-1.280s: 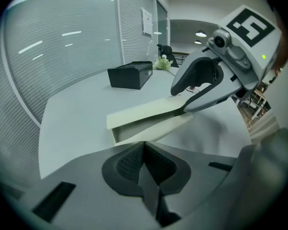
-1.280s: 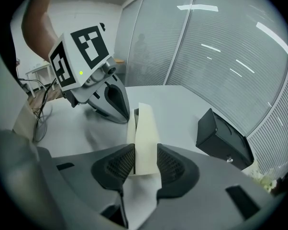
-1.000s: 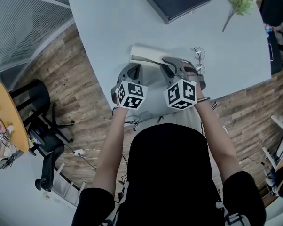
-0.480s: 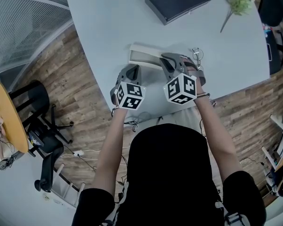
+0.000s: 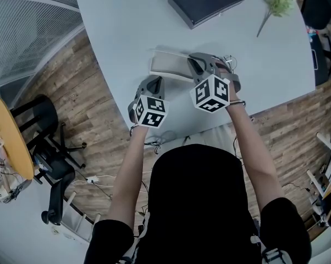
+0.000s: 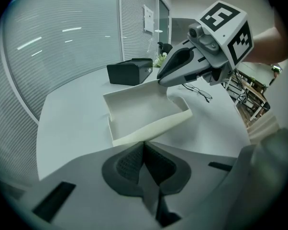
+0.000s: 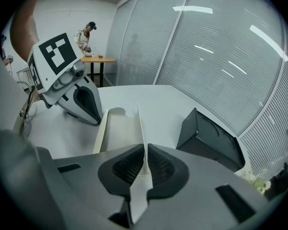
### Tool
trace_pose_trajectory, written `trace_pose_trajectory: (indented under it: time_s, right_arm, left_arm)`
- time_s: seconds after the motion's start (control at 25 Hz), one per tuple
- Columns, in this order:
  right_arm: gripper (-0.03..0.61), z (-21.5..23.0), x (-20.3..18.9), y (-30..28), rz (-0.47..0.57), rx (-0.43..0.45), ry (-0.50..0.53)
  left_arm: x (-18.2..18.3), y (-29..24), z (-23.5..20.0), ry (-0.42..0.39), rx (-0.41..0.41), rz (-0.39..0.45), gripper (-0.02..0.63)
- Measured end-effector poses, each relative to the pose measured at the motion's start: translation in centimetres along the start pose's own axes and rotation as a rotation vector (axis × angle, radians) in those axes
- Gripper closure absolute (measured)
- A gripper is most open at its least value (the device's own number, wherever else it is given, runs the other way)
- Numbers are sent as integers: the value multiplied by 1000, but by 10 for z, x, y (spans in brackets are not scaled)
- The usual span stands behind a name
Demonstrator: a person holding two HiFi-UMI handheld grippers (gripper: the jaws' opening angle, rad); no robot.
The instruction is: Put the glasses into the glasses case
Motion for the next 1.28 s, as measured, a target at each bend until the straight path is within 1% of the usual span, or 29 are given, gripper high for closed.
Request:
trace_pose_trajectory:
  time_s: [0.12,0.36,0.56,0.68,0.84,0.96,1.12,1.28]
  right_arm:
    - [534,5,-1,-2,-2,-9,-10]
    - [525,12,-1,-5,-4,-12,-27]
    - [518,9,-1,-3,4,-16,-34]
    - [497,7,-1,-1,11,-11,-33]
    - [495,5,3,6,17,-17,-18]
    - [495,2,6,18,34,-32,-23]
    - [495,-2,4,41,51,-74,-65]
    - [494,0,-13,66,39,-150,-160]
  left_arm:
    - [0,0,-2,63,-25,5,591]
    - [0,1,-2,58,-17,8,591]
    - [-2,2,-2,86,-15,14,591]
    - [-3,1,-2,116,-16,22,591]
    - [-3,1,-1,105,-2,22,591]
    - [-4,3,0,118,-1,30,591]
    - [-5,6,2,119,9,33,591]
    - [-7,6,3,115,18,40,591]
Point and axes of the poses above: the fingertips, and each gripper's own axes: y backward along the fingers, z to its right, x out of its top, the point moved 7 cm from there along y, backward along the fingers, and after that the axes turned 6 degrees about x, right-handed, at the moved point
